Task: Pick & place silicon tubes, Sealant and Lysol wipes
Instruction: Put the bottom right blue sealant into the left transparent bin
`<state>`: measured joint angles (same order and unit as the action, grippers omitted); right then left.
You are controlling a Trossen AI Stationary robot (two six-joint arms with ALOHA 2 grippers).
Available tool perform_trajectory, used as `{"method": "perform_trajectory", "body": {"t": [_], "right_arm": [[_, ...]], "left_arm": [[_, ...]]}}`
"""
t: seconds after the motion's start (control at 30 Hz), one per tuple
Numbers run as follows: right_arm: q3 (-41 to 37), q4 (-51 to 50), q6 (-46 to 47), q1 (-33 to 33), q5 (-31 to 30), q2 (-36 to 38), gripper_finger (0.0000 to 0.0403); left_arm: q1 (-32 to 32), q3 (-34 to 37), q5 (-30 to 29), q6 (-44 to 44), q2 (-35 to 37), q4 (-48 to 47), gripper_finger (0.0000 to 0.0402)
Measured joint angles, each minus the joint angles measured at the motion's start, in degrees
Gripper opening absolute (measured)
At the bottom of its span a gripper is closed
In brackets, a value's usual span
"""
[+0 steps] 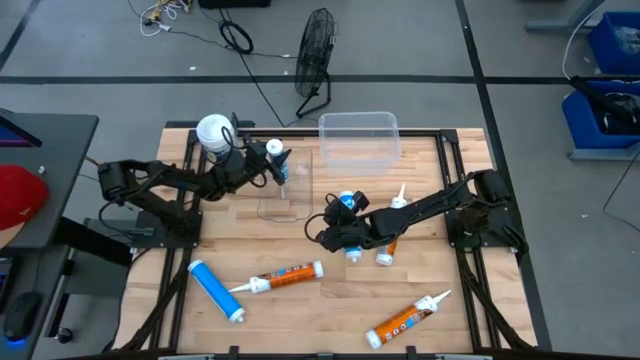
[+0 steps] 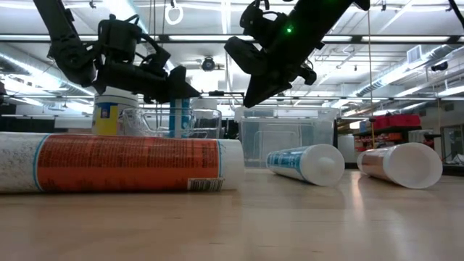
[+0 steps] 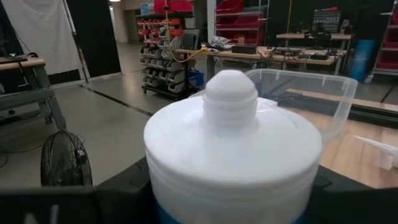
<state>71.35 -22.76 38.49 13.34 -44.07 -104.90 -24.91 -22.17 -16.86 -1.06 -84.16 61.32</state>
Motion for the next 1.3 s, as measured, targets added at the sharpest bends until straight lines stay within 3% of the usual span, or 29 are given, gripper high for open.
{"method": "perform_trajectory", "body": {"t": [0.7, 1.1, 1.3], "right_arm": [[0.02, -0.04, 0.06, 0.00, -0.01, 0.00, 0.0000], [0.02, -0.04, 0.05, -0.02, 0.00, 0.00, 0.0000], [0.04, -0.16, 0.50, -0.01, 0.57, 0.00, 0.0000]], "left_arm": [[0.42, 0.15, 0.11, -0.20, 0.19, -0.94, 0.0246], [0.42, 0.15, 0.04, 0.41, 0.19, -1.21, 0.0340], [0.39, 0.15, -0.09, 0.39, 1.60, -1.12, 0.0361]]}}
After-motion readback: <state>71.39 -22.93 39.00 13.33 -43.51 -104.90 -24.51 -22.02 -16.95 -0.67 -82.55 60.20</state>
